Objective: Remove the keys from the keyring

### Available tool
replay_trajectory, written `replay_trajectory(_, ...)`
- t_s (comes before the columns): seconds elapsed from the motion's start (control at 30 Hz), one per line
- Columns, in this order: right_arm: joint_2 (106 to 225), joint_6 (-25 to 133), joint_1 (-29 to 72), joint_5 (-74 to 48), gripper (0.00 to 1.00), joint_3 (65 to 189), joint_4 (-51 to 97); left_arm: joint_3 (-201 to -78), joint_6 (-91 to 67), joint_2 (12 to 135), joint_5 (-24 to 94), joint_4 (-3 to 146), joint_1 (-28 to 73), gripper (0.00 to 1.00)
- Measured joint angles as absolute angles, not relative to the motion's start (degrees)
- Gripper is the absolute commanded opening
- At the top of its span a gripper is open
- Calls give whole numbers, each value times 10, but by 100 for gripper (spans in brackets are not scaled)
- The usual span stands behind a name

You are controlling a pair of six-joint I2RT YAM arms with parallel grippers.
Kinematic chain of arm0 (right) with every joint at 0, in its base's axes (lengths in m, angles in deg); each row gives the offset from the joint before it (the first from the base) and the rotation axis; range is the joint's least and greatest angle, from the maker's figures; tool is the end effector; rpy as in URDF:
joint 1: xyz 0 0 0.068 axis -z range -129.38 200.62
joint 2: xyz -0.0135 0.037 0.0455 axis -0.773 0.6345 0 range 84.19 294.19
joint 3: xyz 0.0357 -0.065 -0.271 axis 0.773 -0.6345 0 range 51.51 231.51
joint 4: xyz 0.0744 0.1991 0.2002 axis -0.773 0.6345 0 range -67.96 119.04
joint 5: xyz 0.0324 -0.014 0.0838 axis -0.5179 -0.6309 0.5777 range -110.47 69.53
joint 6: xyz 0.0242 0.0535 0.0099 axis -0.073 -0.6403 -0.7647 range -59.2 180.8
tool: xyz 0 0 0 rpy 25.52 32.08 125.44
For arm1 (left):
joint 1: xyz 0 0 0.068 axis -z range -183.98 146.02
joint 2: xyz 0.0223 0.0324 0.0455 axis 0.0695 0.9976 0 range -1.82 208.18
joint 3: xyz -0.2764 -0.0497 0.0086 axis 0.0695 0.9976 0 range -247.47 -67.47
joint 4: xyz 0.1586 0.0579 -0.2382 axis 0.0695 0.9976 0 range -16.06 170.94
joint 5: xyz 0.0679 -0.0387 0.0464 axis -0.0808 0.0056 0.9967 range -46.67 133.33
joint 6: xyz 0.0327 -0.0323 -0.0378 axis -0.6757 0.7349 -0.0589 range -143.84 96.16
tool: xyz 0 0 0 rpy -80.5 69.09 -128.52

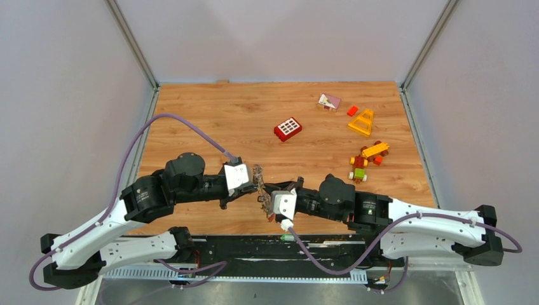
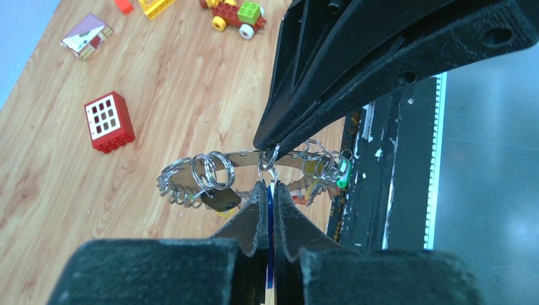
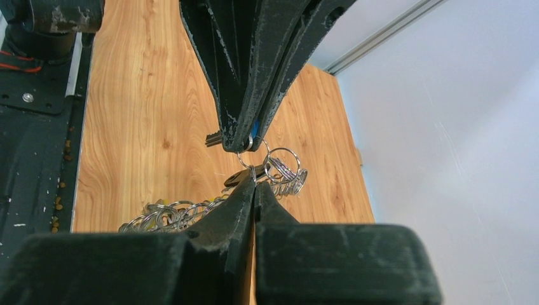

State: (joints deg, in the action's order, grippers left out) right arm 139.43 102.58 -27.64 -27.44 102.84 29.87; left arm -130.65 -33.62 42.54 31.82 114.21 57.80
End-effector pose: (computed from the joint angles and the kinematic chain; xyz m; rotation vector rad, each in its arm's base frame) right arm 0.0582 0.2538 0.3542 -1.5025 0.9688 0.3513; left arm 0.0759 -0.1601 0.4075 1.2919 1.5555 -0.7853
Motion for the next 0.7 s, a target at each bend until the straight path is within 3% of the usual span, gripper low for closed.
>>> replay_trajectory(0.47,1311,937,-262,-236,0,913,187,-1307,-323,380,305,1086,581,35)
replay_trajectory(0.7,1311,882,-262,-194,0,876,79,-1306,-314,360,285,1062,581,34)
